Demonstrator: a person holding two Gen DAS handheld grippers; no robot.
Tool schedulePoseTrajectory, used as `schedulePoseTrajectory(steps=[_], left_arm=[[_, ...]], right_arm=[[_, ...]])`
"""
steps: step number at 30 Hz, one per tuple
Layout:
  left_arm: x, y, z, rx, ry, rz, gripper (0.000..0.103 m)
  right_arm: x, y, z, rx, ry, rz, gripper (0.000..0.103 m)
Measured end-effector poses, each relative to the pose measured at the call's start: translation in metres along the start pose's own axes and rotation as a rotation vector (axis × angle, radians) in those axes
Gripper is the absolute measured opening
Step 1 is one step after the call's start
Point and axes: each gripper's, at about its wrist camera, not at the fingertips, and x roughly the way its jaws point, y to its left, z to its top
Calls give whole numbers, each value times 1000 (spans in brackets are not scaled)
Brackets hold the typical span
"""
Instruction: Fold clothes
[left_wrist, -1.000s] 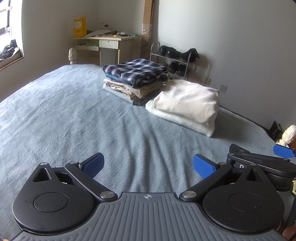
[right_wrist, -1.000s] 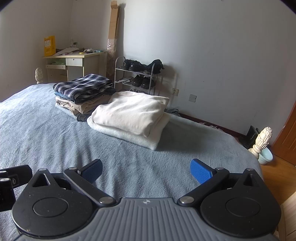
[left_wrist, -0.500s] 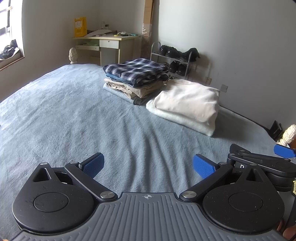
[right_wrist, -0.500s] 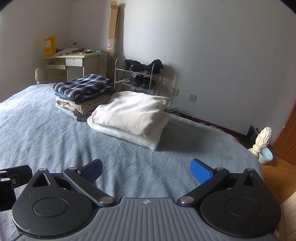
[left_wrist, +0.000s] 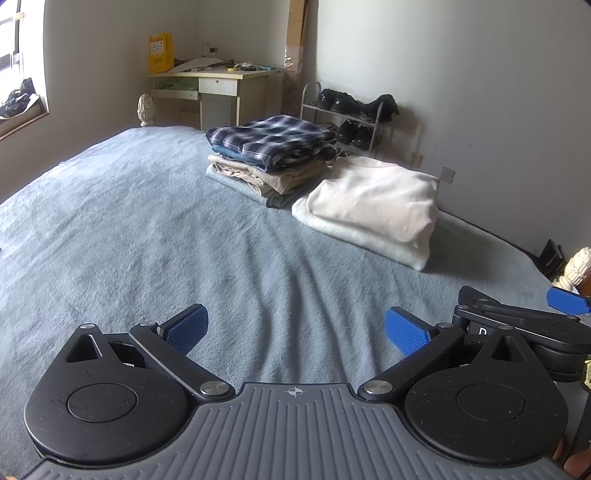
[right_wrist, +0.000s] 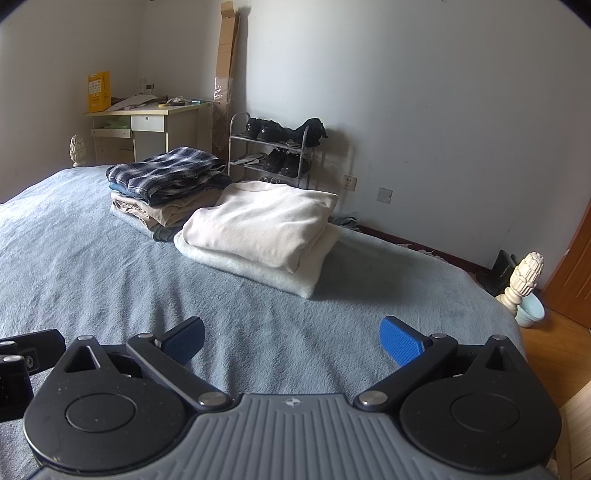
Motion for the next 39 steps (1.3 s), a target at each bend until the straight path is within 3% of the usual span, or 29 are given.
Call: schedulePoseTrajectory(steps=[39], left_arm=[[2,1,-1,-3,15,7,103]], right_arm=[[2,2,1,1,3,2,103]])
